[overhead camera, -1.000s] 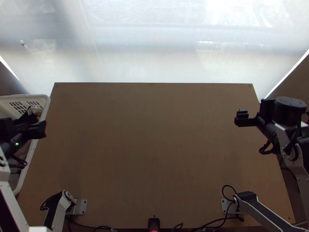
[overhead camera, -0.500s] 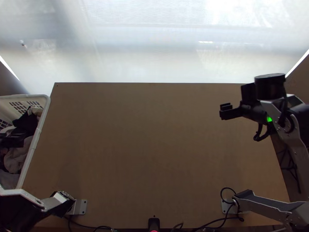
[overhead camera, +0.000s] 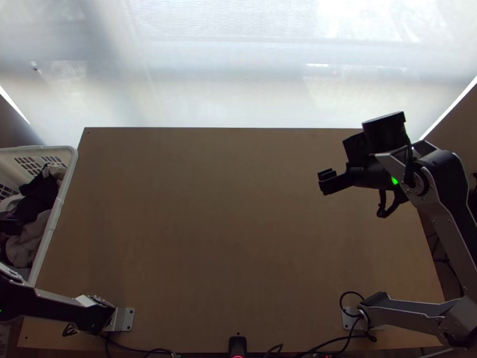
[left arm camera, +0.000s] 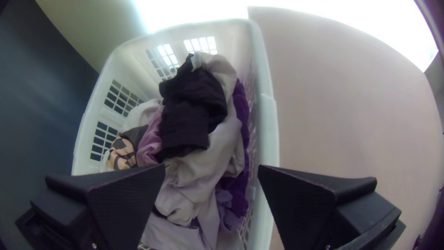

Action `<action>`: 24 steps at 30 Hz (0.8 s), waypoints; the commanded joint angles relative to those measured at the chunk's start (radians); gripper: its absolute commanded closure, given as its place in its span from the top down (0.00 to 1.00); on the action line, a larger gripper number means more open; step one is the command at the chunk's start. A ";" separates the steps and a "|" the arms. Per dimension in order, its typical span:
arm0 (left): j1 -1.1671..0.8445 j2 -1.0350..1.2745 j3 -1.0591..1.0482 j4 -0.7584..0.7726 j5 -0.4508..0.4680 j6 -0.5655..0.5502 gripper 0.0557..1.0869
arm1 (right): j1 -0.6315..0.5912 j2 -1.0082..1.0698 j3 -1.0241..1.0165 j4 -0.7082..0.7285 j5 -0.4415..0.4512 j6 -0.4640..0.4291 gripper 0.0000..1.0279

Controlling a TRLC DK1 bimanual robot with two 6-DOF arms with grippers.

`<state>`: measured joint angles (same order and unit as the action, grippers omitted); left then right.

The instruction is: Fold the t-shirt

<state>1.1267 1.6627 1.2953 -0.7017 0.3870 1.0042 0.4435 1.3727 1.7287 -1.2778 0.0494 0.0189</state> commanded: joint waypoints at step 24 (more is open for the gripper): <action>-0.153 0.407 0.090 0.427 -0.217 -0.116 0.94 | 0.004 0.023 -0.006 -0.008 -0.057 0.013 0.95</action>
<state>1.0065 2.0064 1.3643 -0.3428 0.2039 0.9043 0.4496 1.3952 1.7222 -1.2858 -0.0086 0.0334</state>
